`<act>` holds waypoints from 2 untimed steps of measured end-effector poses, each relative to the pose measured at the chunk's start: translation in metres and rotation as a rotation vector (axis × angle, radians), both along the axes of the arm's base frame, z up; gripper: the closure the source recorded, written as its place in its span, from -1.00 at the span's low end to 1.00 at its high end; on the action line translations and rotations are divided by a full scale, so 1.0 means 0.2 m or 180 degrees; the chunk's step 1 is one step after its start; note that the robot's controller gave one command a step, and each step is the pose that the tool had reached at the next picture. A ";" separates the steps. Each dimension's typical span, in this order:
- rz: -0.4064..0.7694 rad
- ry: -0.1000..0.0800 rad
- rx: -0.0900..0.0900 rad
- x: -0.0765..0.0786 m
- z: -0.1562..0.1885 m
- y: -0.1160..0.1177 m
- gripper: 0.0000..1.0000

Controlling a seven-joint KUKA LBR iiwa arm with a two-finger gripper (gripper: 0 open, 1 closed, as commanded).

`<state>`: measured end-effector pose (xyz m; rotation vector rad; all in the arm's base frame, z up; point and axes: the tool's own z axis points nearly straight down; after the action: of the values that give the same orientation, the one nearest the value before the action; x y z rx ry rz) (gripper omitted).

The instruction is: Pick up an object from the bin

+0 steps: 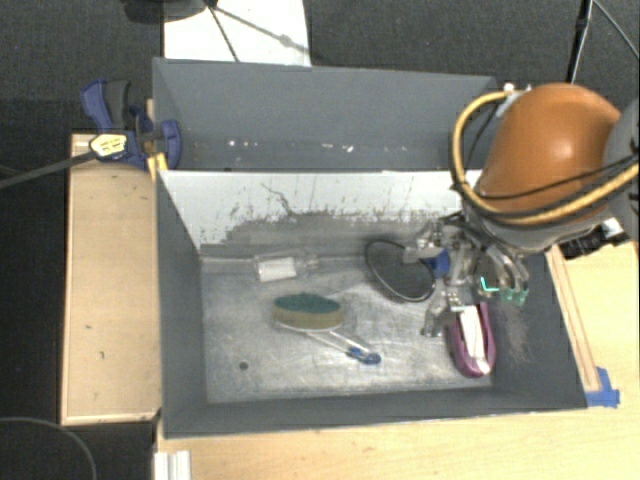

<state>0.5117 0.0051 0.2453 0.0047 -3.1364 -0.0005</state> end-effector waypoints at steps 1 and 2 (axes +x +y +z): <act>-0.0464 -0.0041 0.0006 0.14 -0.88 0.32 -1.00; -0.0483 -0.0012 0.0005 0.03 -0.82 0.58 -1.00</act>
Offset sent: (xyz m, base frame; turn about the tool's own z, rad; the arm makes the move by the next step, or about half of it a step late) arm 0.0256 0.0628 -0.1753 0.1466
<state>0.5182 0.1203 0.0821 -0.2334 -3.1315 -0.0036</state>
